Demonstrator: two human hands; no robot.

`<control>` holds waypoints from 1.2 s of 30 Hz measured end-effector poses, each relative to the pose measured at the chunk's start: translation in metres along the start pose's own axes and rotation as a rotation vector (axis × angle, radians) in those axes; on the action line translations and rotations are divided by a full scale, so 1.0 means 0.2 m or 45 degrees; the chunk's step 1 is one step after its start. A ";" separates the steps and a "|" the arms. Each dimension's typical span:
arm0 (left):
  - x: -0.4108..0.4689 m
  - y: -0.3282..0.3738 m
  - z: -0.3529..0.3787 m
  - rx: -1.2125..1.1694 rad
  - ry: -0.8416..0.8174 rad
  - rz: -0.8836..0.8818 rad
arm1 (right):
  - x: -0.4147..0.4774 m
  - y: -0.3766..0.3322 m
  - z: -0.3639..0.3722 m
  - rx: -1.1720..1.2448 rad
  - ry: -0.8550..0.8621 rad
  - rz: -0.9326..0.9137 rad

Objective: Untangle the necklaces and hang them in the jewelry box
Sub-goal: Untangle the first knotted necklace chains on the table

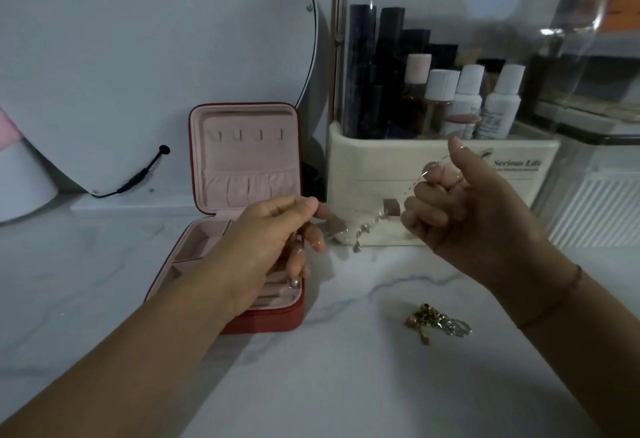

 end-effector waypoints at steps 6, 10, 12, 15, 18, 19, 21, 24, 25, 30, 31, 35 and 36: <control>-0.02 -0.01 0.03 0.155 -0.041 0.067 | -0.04 0.03 0.07 -0.257 -0.258 0.008; -0.03 0.01 0.03 0.355 -0.058 0.145 | -0.05 0.05 0.08 -0.326 -0.331 0.020; -0.04 0.01 0.04 0.448 -0.068 0.198 | -0.06 0.06 0.08 -0.347 -0.370 0.016; -0.04 0.03 0.07 0.461 -0.128 0.284 | -0.06 0.07 0.08 -0.382 -0.478 0.010; -0.05 0.02 0.08 0.466 -0.168 0.289 | -0.05 0.10 0.09 -0.403 -0.596 0.021; -0.05 0.01 0.08 0.450 -0.171 0.273 | -0.05 0.11 0.09 -0.407 -0.624 0.025; -0.04 0.00 0.08 0.422 -0.149 0.251 | -0.05 0.12 0.09 -0.402 -0.659 0.031; -0.03 -0.01 0.07 0.386 -0.115 0.207 | -0.05 0.12 0.09 -0.374 -0.666 0.046; -0.03 -0.01 0.07 0.375 -0.111 0.194 | -0.05 0.12 0.09 -0.361 -0.663 0.052; -0.02 0.00 0.06 0.398 -0.091 0.191 | -0.05 0.12 0.09 -0.301 -0.711 0.096; -0.02 0.00 0.06 0.403 -0.075 0.186 | -0.05 0.12 0.10 -0.295 -0.732 0.108; -0.03 0.00 0.05 0.419 -0.062 0.190 | -0.06 0.13 0.10 -0.323 -0.769 0.114; -0.02 0.00 0.05 0.418 -0.072 0.193 | -0.06 0.14 0.10 -0.321 -0.776 0.115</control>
Point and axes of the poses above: each hand's wrist, its own x-axis towards the middle knuckle, its own z-axis out of the palm, y = z × x, the point moved 4 cm from there along x, towards the middle knuckle, and after that the axes turned 1 degree about -x, right-handed, at the moved point
